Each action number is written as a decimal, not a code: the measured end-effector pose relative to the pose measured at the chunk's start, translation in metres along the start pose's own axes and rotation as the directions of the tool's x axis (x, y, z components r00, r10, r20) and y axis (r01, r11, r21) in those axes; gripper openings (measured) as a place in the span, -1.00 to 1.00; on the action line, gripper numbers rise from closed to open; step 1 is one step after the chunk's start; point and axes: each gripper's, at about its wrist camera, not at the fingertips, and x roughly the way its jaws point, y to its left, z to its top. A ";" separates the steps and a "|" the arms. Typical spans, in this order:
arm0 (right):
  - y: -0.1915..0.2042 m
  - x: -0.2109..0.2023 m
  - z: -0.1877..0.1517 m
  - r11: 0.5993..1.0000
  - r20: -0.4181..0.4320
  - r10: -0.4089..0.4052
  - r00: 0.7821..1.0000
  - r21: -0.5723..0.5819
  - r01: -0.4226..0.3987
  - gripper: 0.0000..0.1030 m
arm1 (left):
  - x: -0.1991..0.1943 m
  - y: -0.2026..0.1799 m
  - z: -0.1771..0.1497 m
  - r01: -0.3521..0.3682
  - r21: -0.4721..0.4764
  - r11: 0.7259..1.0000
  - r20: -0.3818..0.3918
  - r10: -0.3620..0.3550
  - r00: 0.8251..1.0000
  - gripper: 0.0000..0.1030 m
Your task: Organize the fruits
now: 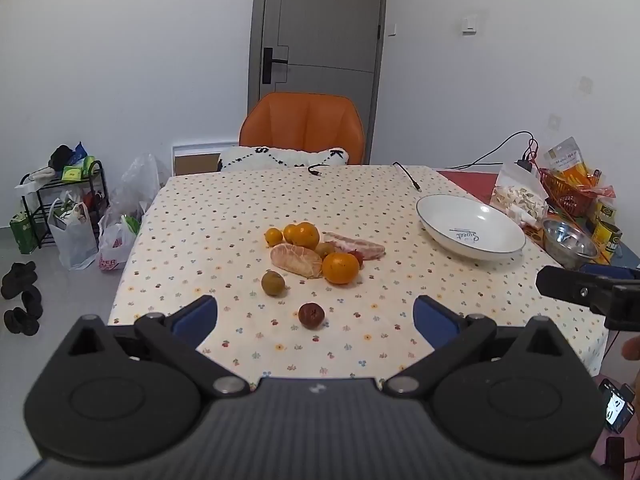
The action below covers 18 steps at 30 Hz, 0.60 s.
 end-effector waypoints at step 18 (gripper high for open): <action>0.001 0.001 -0.002 1.000 -0.015 -0.003 1.000 -0.012 0.002 1.00 | 0.001 0.001 -0.002 -0.003 -0.003 1.000 -0.005 0.003 1.000 1.00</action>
